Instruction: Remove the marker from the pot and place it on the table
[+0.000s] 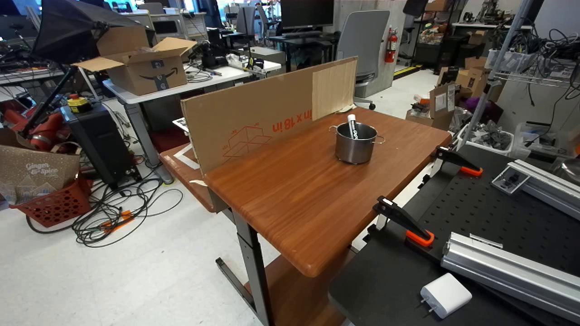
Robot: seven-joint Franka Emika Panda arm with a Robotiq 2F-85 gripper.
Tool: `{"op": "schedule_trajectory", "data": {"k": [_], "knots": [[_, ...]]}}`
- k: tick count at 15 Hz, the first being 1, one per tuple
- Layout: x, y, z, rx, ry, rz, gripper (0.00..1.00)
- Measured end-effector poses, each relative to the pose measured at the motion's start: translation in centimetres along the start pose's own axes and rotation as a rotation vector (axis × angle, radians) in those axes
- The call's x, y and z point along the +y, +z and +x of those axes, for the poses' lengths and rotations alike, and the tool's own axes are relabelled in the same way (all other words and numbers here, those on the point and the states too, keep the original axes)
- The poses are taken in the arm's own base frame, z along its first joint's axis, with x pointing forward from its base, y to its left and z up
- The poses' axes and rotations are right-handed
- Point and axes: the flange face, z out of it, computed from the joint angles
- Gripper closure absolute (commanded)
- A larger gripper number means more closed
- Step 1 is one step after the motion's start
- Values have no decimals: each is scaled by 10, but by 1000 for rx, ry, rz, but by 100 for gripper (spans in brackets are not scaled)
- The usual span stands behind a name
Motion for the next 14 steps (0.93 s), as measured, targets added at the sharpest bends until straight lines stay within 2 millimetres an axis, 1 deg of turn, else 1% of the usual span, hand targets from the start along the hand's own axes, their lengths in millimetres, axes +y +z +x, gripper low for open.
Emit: {"op": "schedule_trajectory", "data": {"k": [2,4,8,14], "knots": [[4,4,-2,-8,15,-3,0],[15,13,-5,-27,43,-8,0],[48,34,-2,-45,129,-14,0],[102,63,19,-16,269,-25,0]]}}
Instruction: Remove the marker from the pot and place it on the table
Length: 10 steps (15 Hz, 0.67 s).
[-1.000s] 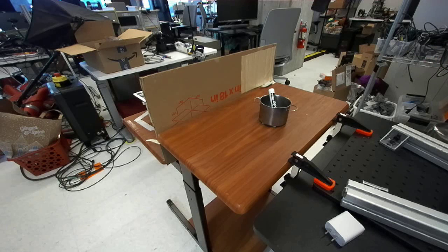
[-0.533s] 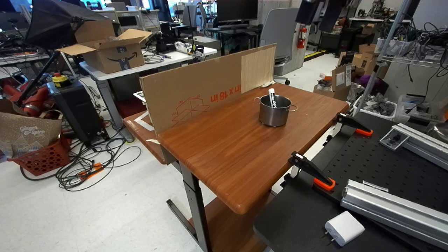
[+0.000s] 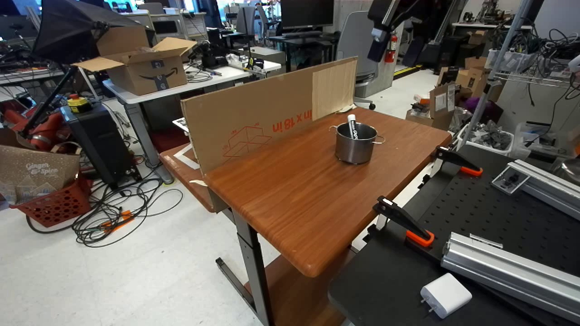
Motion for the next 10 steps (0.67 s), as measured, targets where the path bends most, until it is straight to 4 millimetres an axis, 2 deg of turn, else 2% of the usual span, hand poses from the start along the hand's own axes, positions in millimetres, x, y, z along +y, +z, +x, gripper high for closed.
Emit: {"op": "schedule_trajectory", "data": {"k": [4,10], "knots": [[25,32,29,-4,74,-24,0],[42,82,62,-30,149,-48,0]]}}
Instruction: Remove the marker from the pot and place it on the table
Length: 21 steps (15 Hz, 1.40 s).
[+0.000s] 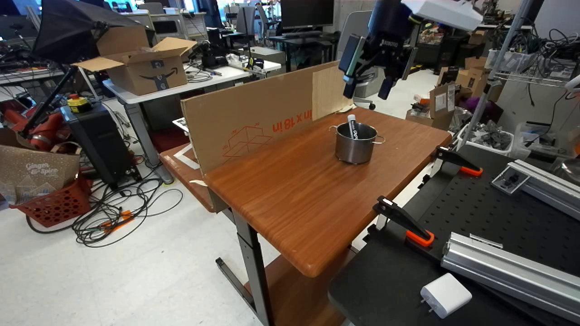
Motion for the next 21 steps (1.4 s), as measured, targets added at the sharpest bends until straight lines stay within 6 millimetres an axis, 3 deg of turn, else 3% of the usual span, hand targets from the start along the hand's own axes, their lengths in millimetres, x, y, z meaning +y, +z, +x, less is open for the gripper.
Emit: {"op": "schedule_trajectory", "data": {"k": [5,15,16,17,19,21], "knots": [[18,26,24,-10,82,-8,0],[46,59,50,-41,199,-2,0],[49,60,53,-41,206,-3,7],[51,62,55,-41,212,-4,28],[52,65,59,-42,218,-5,33],[50,69,60,-45,215,-4,47]]}}
